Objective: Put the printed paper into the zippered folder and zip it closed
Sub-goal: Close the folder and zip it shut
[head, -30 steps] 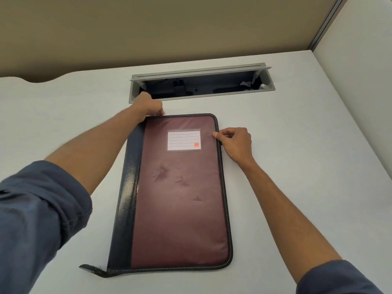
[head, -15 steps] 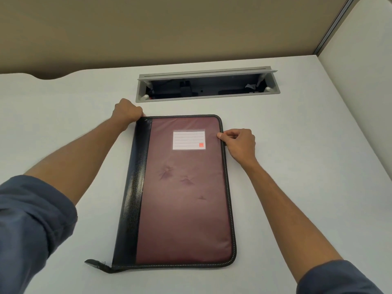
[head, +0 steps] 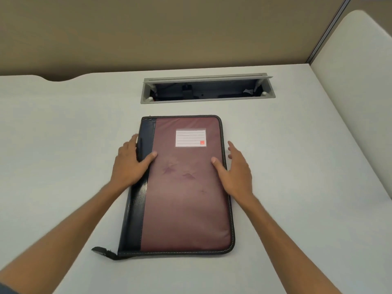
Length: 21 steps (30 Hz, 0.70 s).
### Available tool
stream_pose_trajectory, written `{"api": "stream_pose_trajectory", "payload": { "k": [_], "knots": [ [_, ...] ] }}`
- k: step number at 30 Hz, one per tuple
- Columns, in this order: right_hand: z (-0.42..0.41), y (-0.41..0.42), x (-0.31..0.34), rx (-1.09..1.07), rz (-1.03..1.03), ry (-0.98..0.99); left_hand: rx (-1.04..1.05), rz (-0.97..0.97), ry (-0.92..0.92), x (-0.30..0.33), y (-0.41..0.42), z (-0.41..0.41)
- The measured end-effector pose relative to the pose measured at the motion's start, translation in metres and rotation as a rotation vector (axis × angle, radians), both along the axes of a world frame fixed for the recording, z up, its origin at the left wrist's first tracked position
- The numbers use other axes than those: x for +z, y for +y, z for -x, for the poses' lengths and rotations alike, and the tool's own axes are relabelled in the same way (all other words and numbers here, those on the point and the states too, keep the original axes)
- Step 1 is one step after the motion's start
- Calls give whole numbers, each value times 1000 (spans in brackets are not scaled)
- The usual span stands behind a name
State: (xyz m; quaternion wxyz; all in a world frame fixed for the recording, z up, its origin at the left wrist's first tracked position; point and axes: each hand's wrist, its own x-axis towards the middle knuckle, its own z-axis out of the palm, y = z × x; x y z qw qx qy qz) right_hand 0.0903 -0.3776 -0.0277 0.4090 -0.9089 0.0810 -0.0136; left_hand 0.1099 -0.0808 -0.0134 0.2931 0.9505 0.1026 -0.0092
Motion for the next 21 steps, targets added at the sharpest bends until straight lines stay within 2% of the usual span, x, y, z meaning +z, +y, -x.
{"api": "stream_pose_trajectory", "payload": {
  "k": [3, 6, 21],
  "knots": [
    [29, 13, -5, 94, 219, -59, -108, 42, 36, -9, -2, 48],
    [46, 24, -9, 141, 331, -50, -107, 79, 37, -15, -6, 86],
    [20, 30, -7, 219, 406, 17, -45, 15, 12, -16, -6, 86]
  ]
}}
